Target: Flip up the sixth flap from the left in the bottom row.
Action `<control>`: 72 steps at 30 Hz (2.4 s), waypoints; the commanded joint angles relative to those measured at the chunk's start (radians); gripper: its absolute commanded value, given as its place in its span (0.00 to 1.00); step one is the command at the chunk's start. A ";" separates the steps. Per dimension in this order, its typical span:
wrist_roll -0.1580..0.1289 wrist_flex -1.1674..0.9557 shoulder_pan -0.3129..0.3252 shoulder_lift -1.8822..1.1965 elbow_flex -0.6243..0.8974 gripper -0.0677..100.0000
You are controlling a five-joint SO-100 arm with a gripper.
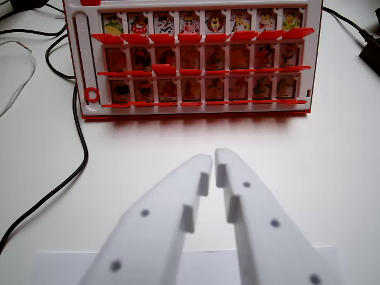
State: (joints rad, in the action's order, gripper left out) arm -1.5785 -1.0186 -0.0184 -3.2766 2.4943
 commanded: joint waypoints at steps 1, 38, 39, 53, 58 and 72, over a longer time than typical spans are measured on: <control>-0.006 -0.002 -0.006 0.005 -0.075 0.00; -0.057 1.239 0.227 1.203 0.141 0.00; -0.057 1.267 0.225 1.238 0.135 0.00; -0.063 1.466 0.209 1.658 -0.075 0.00; -0.063 1.479 0.202 1.747 -0.160 0.00; -0.063 1.488 0.193 1.859 -0.262 0.00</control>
State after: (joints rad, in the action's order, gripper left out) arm -1.6352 0.4387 0.1871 -1.4036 2.3163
